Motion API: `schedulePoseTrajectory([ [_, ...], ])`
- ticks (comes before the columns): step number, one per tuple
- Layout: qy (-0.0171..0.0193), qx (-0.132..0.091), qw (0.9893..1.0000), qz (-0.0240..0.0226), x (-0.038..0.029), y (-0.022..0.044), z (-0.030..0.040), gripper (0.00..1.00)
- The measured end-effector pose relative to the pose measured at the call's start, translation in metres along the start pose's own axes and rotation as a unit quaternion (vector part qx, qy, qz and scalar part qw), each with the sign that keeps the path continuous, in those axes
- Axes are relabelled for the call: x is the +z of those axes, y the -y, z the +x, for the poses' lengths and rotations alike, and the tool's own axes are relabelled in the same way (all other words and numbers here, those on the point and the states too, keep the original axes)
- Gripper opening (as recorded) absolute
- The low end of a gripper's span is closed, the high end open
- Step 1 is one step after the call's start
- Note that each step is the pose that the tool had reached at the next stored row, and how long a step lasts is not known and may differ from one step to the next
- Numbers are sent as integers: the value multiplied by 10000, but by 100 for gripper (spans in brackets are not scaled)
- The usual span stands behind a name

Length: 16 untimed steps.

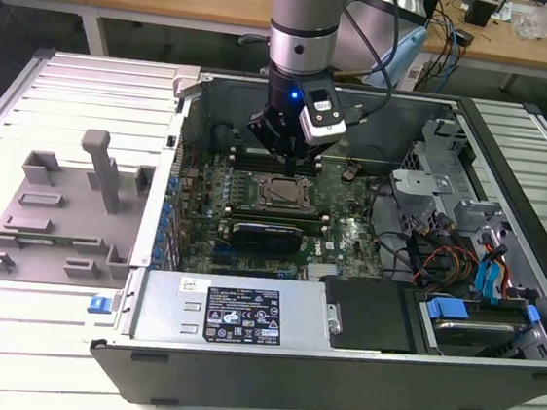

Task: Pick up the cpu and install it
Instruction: 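Install the second cpu locking lever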

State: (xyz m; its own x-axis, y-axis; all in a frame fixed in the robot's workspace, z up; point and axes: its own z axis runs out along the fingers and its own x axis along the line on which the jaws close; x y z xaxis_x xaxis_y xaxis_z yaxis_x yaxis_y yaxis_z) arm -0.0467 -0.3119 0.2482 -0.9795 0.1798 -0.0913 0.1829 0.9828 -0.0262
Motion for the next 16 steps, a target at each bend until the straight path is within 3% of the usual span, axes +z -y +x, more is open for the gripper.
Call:
schedulePoseTrajectory([
  [9,0,0,10000,0,9,200,-37,11],
  [16,0,0,10000,0,9,210,-38,11],
])
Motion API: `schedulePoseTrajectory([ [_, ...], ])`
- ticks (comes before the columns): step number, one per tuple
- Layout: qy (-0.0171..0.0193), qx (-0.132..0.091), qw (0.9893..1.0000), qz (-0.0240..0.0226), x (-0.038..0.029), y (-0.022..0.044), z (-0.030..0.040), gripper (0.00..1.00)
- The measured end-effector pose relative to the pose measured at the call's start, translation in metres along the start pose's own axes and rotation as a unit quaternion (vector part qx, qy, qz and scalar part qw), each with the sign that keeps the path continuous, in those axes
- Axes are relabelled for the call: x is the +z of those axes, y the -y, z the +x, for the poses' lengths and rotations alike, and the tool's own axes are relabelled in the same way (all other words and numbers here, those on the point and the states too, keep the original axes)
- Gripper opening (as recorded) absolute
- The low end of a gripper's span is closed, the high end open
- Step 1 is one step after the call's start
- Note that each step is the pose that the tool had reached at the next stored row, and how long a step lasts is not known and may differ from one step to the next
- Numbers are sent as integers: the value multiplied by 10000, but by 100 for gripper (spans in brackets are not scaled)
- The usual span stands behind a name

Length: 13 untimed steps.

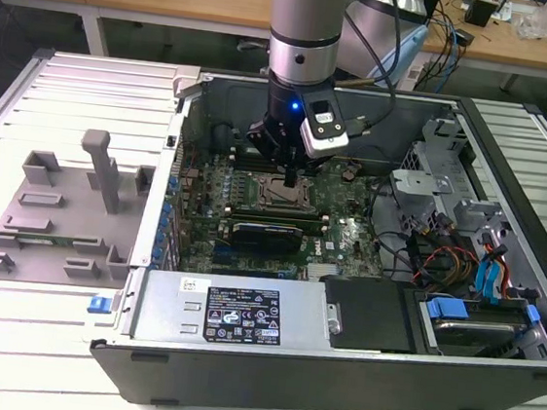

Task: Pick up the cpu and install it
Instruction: 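Install the second cpu locking lever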

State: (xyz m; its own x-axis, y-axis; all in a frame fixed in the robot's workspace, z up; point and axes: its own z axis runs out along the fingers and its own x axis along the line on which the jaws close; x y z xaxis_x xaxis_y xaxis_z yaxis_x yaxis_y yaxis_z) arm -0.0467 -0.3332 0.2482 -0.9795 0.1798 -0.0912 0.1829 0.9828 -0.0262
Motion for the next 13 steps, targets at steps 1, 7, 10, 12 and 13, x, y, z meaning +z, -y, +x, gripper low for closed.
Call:
schedulePoseTrajectory([
  [1,0,0,10000,0,0,0,0,11],
  [7,0,0,10000,0,0,13,-2,11],
  [10,0,0,10000,0,2,41,-8,11],
  [12,0,0,10000,0,3,58,-10,11],
  [13,0,0,10000,0,3,73,-13,11],
])
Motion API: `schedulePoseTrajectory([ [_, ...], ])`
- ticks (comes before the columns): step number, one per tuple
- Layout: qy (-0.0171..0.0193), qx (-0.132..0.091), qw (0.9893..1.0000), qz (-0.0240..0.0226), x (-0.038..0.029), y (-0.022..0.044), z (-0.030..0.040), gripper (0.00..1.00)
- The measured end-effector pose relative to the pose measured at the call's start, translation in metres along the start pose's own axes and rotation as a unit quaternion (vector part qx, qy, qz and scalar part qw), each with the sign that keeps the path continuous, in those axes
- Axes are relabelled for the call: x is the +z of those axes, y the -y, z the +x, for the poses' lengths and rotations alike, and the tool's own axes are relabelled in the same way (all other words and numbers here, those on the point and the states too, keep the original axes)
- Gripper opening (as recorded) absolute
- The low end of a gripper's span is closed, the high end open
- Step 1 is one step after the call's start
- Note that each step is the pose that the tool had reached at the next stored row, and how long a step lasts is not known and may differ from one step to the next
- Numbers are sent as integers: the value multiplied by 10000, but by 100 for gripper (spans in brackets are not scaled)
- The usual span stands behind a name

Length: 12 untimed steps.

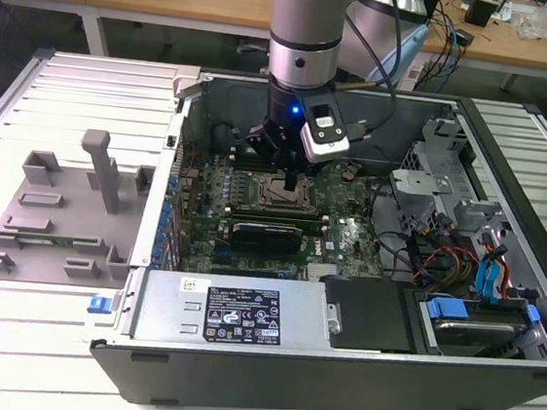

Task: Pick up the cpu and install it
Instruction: 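Install the second cpu locking lever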

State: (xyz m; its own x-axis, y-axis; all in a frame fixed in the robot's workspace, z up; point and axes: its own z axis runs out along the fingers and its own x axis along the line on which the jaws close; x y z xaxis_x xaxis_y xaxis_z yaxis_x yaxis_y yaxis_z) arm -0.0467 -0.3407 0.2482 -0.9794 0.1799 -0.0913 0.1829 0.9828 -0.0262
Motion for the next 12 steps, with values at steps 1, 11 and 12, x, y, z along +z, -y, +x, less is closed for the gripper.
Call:
schedulePoseTrajectory([
  [1,0,0,10000,0,1,8,-2,11],
  [11,0,0,10000,0,1,29,-5,11],
  [12,0,0,10000,0,1,30,-6,11],
])
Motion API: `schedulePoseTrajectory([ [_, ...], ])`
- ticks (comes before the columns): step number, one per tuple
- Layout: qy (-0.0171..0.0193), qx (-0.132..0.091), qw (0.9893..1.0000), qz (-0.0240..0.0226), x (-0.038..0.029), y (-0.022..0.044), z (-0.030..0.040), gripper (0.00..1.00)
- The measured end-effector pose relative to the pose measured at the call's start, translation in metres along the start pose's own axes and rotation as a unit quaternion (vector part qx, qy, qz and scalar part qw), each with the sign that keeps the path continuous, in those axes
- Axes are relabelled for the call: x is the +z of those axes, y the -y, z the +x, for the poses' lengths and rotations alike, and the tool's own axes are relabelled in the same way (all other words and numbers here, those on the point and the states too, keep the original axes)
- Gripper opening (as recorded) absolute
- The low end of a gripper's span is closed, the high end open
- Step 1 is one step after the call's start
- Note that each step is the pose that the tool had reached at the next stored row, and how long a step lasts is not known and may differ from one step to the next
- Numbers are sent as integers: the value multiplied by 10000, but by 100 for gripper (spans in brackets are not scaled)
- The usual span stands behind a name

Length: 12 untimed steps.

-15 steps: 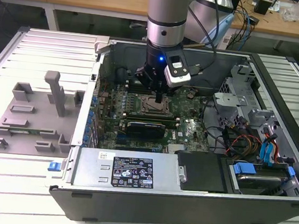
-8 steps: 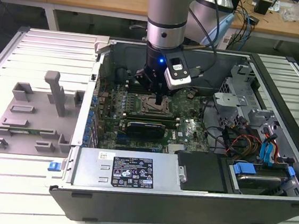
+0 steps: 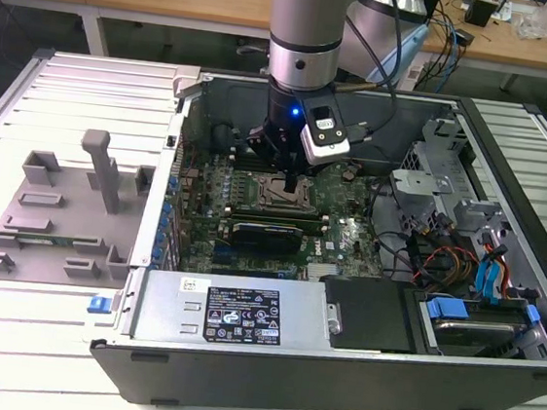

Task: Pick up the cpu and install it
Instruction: 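Install the second cpu locking lever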

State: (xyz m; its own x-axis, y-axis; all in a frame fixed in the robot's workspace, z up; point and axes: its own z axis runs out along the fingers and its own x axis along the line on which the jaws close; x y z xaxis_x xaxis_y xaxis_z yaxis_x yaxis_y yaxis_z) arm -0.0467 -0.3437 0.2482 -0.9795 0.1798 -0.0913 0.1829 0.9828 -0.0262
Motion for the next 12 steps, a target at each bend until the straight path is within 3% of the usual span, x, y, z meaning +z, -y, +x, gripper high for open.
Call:
schedulePoseTrajectory([
  [9,0,0,10000,0,4,56,-10,11],
  [12,2,-69,10000,-6,35,72,8,11],
])
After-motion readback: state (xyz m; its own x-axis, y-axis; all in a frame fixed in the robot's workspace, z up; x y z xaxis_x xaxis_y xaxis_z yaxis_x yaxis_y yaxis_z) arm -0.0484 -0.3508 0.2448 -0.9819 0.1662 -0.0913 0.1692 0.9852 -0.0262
